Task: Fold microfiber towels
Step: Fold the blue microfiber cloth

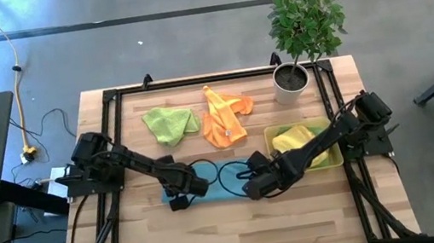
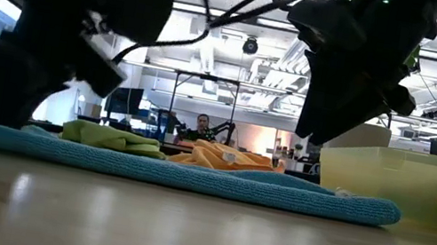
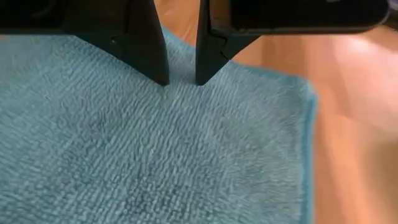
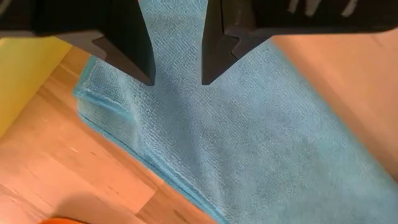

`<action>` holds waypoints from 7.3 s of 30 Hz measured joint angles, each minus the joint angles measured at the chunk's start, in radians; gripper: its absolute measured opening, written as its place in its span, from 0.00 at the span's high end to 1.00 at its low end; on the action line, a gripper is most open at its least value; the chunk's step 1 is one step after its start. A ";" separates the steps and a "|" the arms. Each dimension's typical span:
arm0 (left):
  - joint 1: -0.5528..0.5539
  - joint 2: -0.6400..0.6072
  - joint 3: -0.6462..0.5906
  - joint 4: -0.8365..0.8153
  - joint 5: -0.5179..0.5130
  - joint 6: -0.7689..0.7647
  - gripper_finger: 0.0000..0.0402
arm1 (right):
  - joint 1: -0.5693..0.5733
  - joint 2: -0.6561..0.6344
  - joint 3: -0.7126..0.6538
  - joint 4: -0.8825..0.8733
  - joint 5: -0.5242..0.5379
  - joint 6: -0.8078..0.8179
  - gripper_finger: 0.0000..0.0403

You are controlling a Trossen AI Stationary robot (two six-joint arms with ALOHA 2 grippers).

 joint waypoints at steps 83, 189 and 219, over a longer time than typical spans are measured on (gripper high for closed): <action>-0.218 -0.489 -0.044 0.627 0.005 -0.424 0.87 | -0.409 0.141 0.210 -0.110 -0.255 -0.812 0.57; -0.319 -1.015 -0.044 0.906 0.278 -0.117 0.87 | 0.045 0.486 0.573 0.475 -0.200 0.000 1.00; -0.319 -1.015 -0.044 0.888 0.272 -0.092 0.87 | 0.051 0.587 0.573 0.738 -0.276 -0.042 0.98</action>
